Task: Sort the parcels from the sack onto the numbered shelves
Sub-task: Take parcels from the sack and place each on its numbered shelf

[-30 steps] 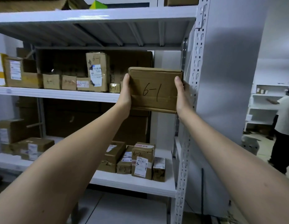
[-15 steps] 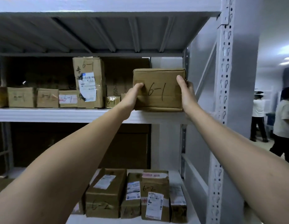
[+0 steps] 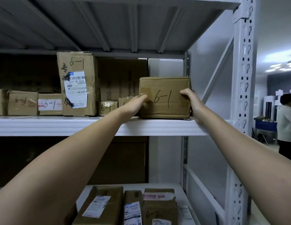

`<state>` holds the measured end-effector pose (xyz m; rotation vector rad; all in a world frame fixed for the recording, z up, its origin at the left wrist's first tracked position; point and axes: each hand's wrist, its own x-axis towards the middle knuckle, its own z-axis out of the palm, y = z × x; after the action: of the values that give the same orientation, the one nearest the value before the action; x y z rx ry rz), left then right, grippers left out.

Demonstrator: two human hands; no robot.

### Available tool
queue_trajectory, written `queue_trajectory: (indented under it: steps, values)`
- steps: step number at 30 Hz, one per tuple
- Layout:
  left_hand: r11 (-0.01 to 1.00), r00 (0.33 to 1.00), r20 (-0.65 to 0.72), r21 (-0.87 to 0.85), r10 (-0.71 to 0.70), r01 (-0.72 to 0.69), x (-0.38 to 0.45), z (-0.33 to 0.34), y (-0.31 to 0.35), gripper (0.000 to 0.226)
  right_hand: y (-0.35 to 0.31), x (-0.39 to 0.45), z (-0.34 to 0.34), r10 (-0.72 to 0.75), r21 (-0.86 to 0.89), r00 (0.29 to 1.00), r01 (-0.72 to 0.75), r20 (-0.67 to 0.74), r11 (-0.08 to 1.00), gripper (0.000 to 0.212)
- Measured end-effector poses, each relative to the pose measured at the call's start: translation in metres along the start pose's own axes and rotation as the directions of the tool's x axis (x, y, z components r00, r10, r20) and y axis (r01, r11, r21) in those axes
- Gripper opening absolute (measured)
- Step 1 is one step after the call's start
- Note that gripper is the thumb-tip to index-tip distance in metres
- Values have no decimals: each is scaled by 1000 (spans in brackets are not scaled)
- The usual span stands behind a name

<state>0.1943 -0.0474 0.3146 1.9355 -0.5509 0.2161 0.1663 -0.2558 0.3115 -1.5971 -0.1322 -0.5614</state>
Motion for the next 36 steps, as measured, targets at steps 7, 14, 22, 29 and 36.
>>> queue_trajectory:
  steps: [7, 14, 22, 29, 36]
  values:
    - [996, 1000, 8, 85, 24, -25, 12, -1, -11, 12, 12, 21, -17, 41, -98, 989, -27, 142, 995, 48]
    - [996, 988, -145, 76, 51, -41, 21, -1, -24, 26, 23, 32, -19, 29, -202, 989, 1, 143, 979, 76]
    - [982, 950, -301, 187, 77, -20, 27, 4, -26, 20, 32, 42, -10, -74, -423, 996, 91, 56, 902, 75]
    - [946, 936, -340, 322, 85, 31, 31, 5, -29, 24, 30, 44, -2, -177, -700, 984, 147, 30, 699, 64]
    - [910, 951, -292, 413, 104, 28, 31, 6, -30, 20, 27, 53, -5, -169, -832, 986, 99, 7, 545, 58]
